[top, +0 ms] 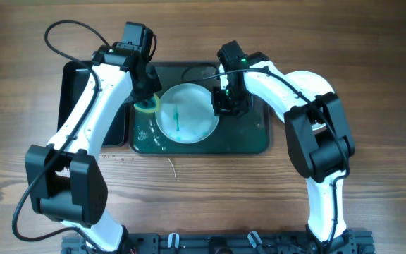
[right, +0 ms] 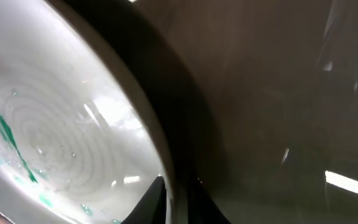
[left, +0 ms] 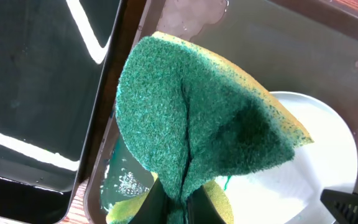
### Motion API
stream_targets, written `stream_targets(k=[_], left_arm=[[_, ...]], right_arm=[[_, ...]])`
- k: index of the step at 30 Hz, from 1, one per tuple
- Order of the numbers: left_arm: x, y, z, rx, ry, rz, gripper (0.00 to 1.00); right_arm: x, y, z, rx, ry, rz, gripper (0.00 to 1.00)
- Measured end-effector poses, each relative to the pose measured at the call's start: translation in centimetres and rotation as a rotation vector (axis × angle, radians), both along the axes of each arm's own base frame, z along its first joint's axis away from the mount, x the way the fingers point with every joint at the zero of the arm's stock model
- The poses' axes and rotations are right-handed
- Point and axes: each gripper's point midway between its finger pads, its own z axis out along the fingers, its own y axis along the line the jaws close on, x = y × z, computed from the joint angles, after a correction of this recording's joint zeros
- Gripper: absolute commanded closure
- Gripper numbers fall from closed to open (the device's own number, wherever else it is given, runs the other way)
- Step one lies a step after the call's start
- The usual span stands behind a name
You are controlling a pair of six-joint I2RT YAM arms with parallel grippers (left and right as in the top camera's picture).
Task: Clean dirty plates on tray and stack at the side
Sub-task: 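Scrub the last plate with the sponge while the right gripper holds it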
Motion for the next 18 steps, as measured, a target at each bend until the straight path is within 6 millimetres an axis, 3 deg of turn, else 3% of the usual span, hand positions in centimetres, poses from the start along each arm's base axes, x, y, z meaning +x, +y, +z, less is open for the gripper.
stream_targets(k=[5,9,18], left_arm=[[0.0,-0.02,0.0,-0.001,0.0,0.0,0.96],[-0.05,-0.22,-0.02,-0.013,0.003,-0.003,0.96],[-0.08,-0.72,-0.7,-0.037,0.023,-0.01,0.96]], right_arm=[[0.26,0.29,0.09,0.014,-0.005,-0.014,0.78],[0.67,0.48,0.1,0.021,-0.017,-0.029,0.96],[0.8,0.68,-0.04,0.033,-0.022,-0.034,0.96]])
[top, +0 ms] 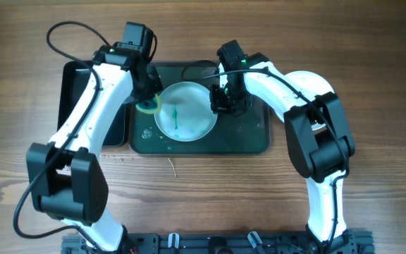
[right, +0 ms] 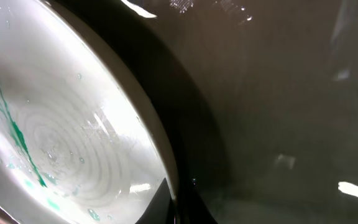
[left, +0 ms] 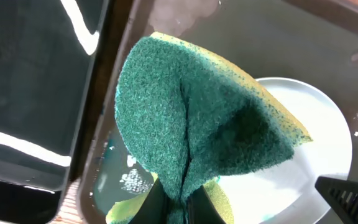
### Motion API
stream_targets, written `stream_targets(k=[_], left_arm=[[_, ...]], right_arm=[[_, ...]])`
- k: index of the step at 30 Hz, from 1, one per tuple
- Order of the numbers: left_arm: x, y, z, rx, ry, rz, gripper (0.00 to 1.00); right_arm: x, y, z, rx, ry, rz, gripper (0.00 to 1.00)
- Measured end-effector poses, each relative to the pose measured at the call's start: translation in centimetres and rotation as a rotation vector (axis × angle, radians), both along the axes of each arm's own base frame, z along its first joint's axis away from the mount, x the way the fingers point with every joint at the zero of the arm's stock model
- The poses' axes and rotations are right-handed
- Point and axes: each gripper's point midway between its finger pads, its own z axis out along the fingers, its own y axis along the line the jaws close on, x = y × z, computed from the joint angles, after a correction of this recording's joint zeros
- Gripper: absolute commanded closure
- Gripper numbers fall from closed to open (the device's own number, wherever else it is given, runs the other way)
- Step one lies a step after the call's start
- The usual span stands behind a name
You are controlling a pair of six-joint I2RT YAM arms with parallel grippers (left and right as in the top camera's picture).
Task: Clean dirty plates on tray and stack at the side
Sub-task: 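Scrub the last plate with the sponge while the right gripper holds it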
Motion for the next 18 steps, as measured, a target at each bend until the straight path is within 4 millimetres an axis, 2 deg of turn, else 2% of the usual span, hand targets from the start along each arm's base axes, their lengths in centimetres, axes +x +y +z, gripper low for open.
stream_targets(k=[6,12,18], left_arm=[[-0.1,-1.6,-3.0,-0.037,0.075,-0.04,0.96],[-1.1,-4.7,-6.9,-0.043,0.168,-0.119,0.96],[-2.3,-6.8,-9.4,-0.026,0.229,-0.165,0.96]], right_arm=[[0.1,0.0,0.0,0.001,-0.003,0.0,0.96],[0.1,0.0,0.0,0.002,-0.004,0.0,0.96],[0.1,0.1,0.0,0.003,-0.006,0.0,0.96]])
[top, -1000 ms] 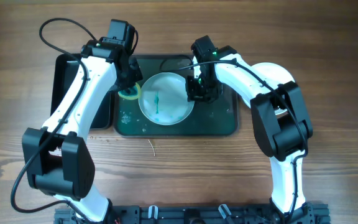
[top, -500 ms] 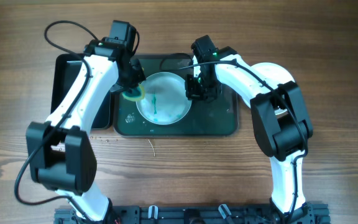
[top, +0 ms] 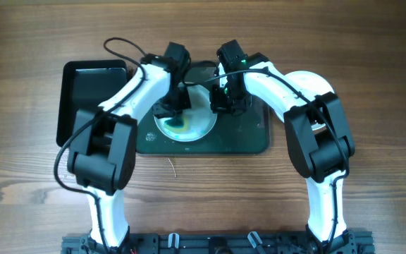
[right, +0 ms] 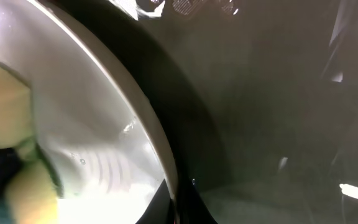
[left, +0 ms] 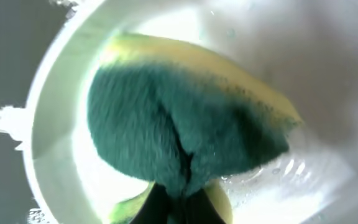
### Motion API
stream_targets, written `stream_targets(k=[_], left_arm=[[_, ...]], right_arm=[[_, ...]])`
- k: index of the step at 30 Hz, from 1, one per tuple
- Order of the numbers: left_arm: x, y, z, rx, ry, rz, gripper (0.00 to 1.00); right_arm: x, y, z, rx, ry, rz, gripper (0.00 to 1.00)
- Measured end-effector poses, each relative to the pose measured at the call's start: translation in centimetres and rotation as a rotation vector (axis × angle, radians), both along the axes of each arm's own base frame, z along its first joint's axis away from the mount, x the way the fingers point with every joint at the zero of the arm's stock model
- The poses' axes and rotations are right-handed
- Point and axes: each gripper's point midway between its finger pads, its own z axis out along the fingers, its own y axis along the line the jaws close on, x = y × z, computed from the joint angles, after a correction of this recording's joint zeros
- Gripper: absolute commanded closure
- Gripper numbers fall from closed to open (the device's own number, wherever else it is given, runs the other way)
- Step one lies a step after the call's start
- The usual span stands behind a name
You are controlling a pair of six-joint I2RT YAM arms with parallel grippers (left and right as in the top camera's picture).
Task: Clean dirty plates on tray and stack at the side
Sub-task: 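Scrub the last plate with the sponge while the right gripper holds it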
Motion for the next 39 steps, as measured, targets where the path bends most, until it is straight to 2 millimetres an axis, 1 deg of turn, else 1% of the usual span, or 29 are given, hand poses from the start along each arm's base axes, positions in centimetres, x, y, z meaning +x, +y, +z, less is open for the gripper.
stream_targets(k=[7,13,16,21,23,25,27,29,32,35,39], left_arm=[[0.1,-0.1,-0.7,0.01,0.019,0.047,0.96],[0.2,-0.2,-0.8,0.007,0.019,0.049,0.96],[0.2,-0.5,-0.8,-0.014,0.019,0.004,0.96],[0.1,-1.5,-0.8,-0.126,0.035,-0.13,0.96],[0.2,-2.5,-0.7,-0.196,0.029,-0.19,0.96],[0.7,-2.9,-0.7,-0.217,0.011,-0.2,0.96],[1.3,-2.9,-0.7,-0.214,-0.008,-0.174,0.96],[1.8,-2.2,-0.9,-0.175,-0.024,-0.111,0.96],[2.2,-1.0,-1.0,-0.069,-0.042,-0.006,0.96],[2.2,0.7,-0.8,0.069,-0.065,0.077,0.96],[1.9,3.0,-0.6,0.198,-0.077,0.144,0.96]], right_arm=[[0.1,0.0,0.1,0.009,-0.002,0.004,0.96],[0.5,0.1,0.0,0.115,0.006,0.021,0.96],[0.5,0.2,-0.1,0.177,0.011,0.029,0.96],[0.6,-0.3,-0.1,0.22,0.019,0.024,0.96],[0.7,-0.4,-0.1,0.224,0.018,0.024,0.96],[0.8,-0.5,-0.1,0.223,0.015,0.024,0.96],[1.0,-0.6,-0.1,0.225,0.011,0.021,0.96],[1.1,-0.5,-0.1,0.227,0.006,0.021,0.96],[1.1,-0.1,-0.1,0.241,0.004,0.025,0.96],[0.9,0.4,-0.1,0.249,0.012,0.03,0.96],[0.5,0.9,-0.1,0.261,0.026,0.03,0.96]])
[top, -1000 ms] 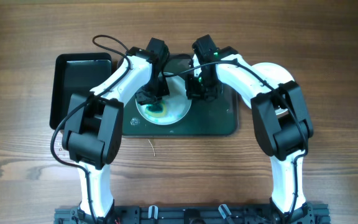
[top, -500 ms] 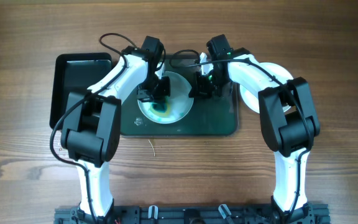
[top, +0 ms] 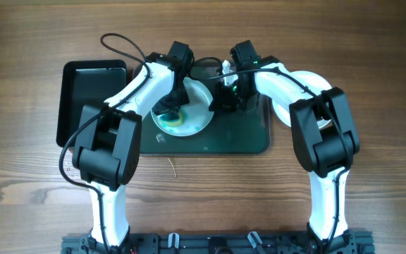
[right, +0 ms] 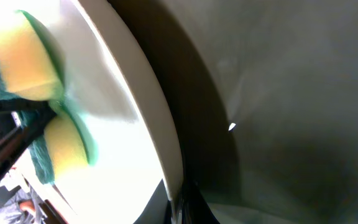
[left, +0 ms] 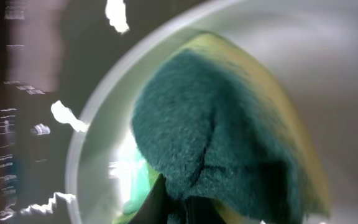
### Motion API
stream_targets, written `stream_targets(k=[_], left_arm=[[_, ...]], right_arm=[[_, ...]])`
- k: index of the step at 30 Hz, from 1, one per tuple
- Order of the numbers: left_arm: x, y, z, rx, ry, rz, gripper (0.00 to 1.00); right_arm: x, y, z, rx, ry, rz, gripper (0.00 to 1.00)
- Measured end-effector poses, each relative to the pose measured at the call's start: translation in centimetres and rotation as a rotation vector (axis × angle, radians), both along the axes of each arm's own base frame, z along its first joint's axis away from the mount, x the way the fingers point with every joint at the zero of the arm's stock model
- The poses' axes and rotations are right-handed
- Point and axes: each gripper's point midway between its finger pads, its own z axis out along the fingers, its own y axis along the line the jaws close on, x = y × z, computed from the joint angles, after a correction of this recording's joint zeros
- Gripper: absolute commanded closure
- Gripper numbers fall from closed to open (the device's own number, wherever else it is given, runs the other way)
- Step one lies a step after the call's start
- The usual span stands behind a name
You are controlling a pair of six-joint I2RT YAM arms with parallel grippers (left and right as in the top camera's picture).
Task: Clean dirty plates on tray and stack at the side
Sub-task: 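Scrub the last plate with the sponge while the right gripper holds it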
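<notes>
A white plate point(top: 192, 106) is tilted up in the dark green tray point(top: 245, 137), which holds water. My right gripper point(top: 224, 99) is shut on the plate's right rim point(right: 163, 130), its tips at the bottom of the right wrist view point(right: 182, 208). My left gripper point(top: 175, 95) is shut on a folded green and yellow sponge point(left: 222, 137), which presses against the inside of the plate point(left: 89, 149). The sponge point(right: 39, 68) also shows from the right wrist. Greenish suds lie under the sponge point(top: 169, 118).
A black tray point(top: 90, 95) lies on the wooden table left of the green tray. Both arms reach over the green tray's back half. A cable point(top: 122, 46) loops behind the left arm. Bare wet tray floor point(right: 291, 124) lies right of the plate.
The right gripper has lifted the plate's right rim, so the plate stands more tilted. The sponge remains on the plate's inside, now nearer its left rim. Both grippers stay shut.
At first the left gripper held the sponge at the tray's left edge, beside the plate. The right gripper held the plate's rim, and a green streak marked the plate. Then the sponge was on the plate over the streak. Now the plate is tilted with the sponge against it.
</notes>
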Motion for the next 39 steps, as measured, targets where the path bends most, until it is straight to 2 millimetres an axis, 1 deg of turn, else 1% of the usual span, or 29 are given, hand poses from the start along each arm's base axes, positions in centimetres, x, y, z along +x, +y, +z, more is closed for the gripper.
stream_targets(k=[3,5,9,11,15,17,19,21,24,26,29,32,35,37,39], left_arm=[[-0.4,1.0,0.1,0.053,0.009,0.019,0.96],[-0.7,0.8,0.1,0.043,0.028,-0.006,0.96],[-1.1,-1.0,-0.3,-0.095,0.086,-0.17,0.96],[-1.2,-2.4,-0.3,-0.216,0.107,-0.273,0.96],[-0.7,-5.3,0.0,-0.382,0.076,-0.39,0.96],[-0.1,-6.8,0.0,-0.45,0.038,-0.424,0.96],[0.6,-7.6,0.1,-0.483,0.008,-0.433,0.96],[1.4,-7.8,0.1,-0.491,-0.026,-0.415,0.96],[2.3,-7.2,-0.1,-0.442,-0.052,-0.313,0.96],[2.4,-6.7,-0.3,-0.39,-0.056,-0.251,0.96],[2.3,-5.2,-0.2,-0.252,-0.065,-0.133,0.96],[1.6,-2.7,-0.2,-0.114,-0.053,-0.039,0.96],[0.6,-1.0,-0.1,-0.027,-0.022,0.004,0.96],[0.0,-0.5,0.0,-0.005,0.0,0.013,0.96],[-0.4,-0.6,-0.1,-0.018,0.023,-0.024,0.96]], right_arm=[[-0.1,0.1,0.0,0.002,0.004,-0.001,0.96],[-0.1,0.1,0.0,0.002,0.008,-0.002,0.96],[-0.3,-0.2,-0.1,-0.003,0.022,-0.008,0.96],[-0.1,-0.6,-0.1,-0.004,0.026,-0.017,0.96],[0.0,-0.8,-0.1,-0.005,0.029,-0.023,0.96],[0.0,-0.8,-0.1,-0.005,0.029,-0.023,0.96],[0.0,-0.9,-0.1,-0.005,0.028,-0.025,0.96],[0.1,-1.0,-0.1,-0.008,0.027,-0.03,0.96],[0.4,-0.9,-0.1,-0.006,0.02,-0.039,0.96],[0.5,-0.9,-0.1,-0.004,0.018,-0.041,0.96],[0.4,-0.6,0.0,-0.002,0.016,-0.037,0.96],[0.0,0.0,0.0,0.003,0.021,-0.021,0.96],[-0.4,0.6,0.0,0.012,0.026,-0.007,0.96],[-0.6,0.7,0.0,0.015,0.03,-0.003,0.96],[-0.7,0.8,0.0,0.015,0.035,-0.001,0.96]])
